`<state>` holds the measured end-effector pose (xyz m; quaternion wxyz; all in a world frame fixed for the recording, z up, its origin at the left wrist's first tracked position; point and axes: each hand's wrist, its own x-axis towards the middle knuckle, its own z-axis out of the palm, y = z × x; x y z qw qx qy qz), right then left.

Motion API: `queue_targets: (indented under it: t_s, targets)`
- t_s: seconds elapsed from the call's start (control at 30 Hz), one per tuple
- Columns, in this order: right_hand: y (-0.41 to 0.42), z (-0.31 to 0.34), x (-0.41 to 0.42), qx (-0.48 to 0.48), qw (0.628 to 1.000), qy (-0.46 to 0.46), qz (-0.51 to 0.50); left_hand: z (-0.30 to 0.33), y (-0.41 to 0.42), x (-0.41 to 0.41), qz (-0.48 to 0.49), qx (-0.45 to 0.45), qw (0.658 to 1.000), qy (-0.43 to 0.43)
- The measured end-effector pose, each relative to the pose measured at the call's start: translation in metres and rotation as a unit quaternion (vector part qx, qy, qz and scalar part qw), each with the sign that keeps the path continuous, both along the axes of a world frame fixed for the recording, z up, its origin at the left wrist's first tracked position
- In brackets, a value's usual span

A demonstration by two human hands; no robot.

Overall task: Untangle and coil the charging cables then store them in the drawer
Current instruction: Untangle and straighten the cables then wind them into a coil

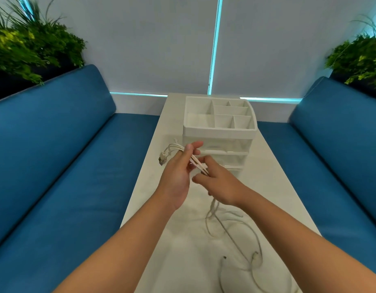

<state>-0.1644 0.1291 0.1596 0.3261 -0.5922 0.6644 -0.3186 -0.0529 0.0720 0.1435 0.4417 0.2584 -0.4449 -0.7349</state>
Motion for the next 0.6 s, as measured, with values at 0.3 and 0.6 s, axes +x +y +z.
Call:
queue_targets:
  t_s: [0.3, 0.6]
  targets:
    - [0.014, -0.02, -0.021, -0.089, 0.996, -0.007, 0.018, 0.002, -0.014, 0.019, -0.058, 0.136, 0.981, 0.127]
    - [0.016, -0.007, -0.026, 0.037, 0.991, -0.097, 0.084, 0.008, -0.002, 0.007, -0.104, -0.129, 0.975, -0.146]
